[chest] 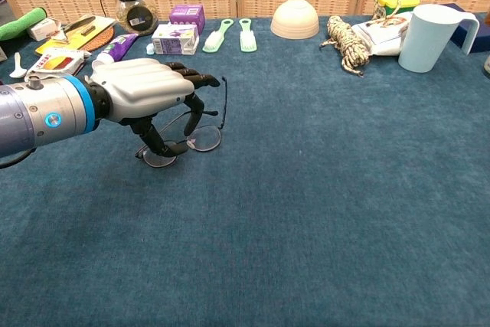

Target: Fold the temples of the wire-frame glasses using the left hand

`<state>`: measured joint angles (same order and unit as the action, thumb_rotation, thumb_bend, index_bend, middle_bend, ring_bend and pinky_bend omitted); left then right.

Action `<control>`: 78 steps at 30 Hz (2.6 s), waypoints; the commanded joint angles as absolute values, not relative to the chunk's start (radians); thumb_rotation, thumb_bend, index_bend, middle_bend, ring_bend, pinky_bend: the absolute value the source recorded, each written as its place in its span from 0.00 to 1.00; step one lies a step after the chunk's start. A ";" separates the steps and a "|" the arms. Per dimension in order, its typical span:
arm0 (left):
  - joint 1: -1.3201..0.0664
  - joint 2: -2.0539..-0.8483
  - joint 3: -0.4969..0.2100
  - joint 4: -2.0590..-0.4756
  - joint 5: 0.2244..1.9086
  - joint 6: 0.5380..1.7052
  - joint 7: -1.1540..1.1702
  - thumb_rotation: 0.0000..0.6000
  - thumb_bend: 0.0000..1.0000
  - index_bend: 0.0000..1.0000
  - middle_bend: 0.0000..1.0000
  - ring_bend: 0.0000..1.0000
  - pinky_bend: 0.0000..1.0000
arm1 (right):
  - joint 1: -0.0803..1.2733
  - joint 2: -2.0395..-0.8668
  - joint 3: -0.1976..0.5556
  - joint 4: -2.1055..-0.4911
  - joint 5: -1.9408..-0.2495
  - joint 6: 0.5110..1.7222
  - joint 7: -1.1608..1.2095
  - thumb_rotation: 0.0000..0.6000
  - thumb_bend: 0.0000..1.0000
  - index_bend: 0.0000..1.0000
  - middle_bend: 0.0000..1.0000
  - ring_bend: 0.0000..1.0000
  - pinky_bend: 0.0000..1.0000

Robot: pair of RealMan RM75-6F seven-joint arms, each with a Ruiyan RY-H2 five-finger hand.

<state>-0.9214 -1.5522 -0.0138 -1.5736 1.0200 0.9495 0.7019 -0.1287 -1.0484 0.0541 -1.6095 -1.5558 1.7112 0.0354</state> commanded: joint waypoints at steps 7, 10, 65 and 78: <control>-0.898 -1.486 -0.039 -1.611 1.010 0.978 0.674 0.72 0.32 0.39 0.00 0.00 0.00 | -0.123 -1.052 0.055 -1.607 -1.564 1.708 0.038 1.00 0.00 0.25 0.12 0.15 0.22; -0.885 -1.452 -0.047 -1.638 1.016 0.990 0.649 0.72 0.32 0.32 0.00 0.00 0.00 | -0.123 -1.052 0.056 -1.608 -1.567 1.710 0.037 1.00 0.00 0.25 0.12 0.15 0.22; -0.736 -1.381 -0.017 -1.706 1.388 0.918 -0.011 0.82 0.32 0.34 0.28 0.25 0.25 | -0.121 -1.054 0.052 -1.617 -1.573 1.709 0.020 1.00 0.00 0.25 0.12 0.15 0.22; -0.746 -1.438 -0.041 -1.633 1.360 0.877 -0.047 0.82 0.32 0.35 0.28 0.25 0.25 | -0.129 -1.047 0.053 -1.618 -1.563 1.714 0.019 1.00 0.00 0.25 0.12 0.15 0.22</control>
